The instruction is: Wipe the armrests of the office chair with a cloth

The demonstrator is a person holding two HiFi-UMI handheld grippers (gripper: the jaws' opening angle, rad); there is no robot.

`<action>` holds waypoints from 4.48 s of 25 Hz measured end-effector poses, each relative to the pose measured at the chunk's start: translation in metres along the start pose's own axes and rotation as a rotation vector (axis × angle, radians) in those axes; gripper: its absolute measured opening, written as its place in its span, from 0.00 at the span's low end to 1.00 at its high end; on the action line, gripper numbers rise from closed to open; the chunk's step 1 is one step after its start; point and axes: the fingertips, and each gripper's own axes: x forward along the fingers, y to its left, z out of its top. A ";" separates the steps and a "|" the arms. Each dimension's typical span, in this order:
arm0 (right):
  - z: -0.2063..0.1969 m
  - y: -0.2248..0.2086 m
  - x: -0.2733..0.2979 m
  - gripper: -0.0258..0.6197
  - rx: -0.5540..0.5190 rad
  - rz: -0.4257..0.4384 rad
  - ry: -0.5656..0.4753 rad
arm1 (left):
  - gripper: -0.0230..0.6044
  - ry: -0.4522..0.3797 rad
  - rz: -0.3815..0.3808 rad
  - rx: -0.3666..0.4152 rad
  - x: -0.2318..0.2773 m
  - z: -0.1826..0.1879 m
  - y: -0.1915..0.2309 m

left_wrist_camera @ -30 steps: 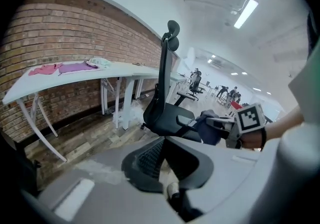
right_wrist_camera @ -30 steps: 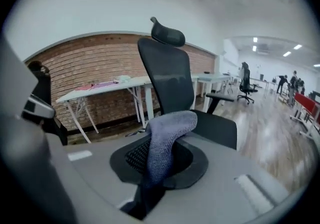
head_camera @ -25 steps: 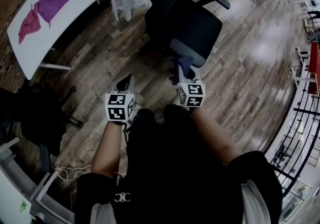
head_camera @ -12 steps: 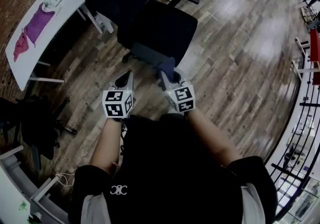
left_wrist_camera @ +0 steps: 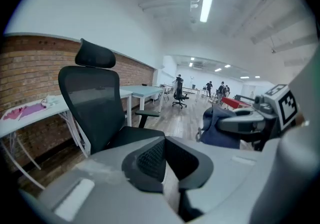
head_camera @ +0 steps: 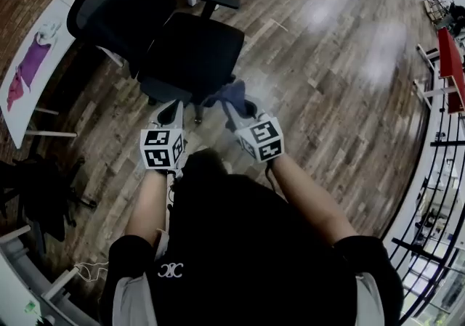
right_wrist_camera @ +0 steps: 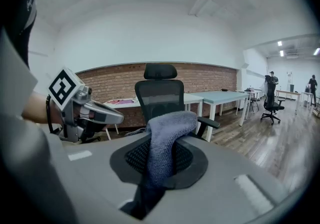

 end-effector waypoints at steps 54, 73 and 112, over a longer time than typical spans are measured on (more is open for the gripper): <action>0.062 -0.570 0.210 0.12 -0.441 0.835 0.197 | 0.05 -0.112 0.767 -0.527 0.422 0.216 -0.142; -0.005 -0.391 0.338 0.12 -1.048 1.098 0.397 | 0.05 -0.217 0.901 -0.763 0.351 0.135 -0.025; -0.059 -0.309 0.538 0.12 -1.635 1.316 0.396 | 0.05 -0.136 1.061 -1.152 0.394 0.099 0.016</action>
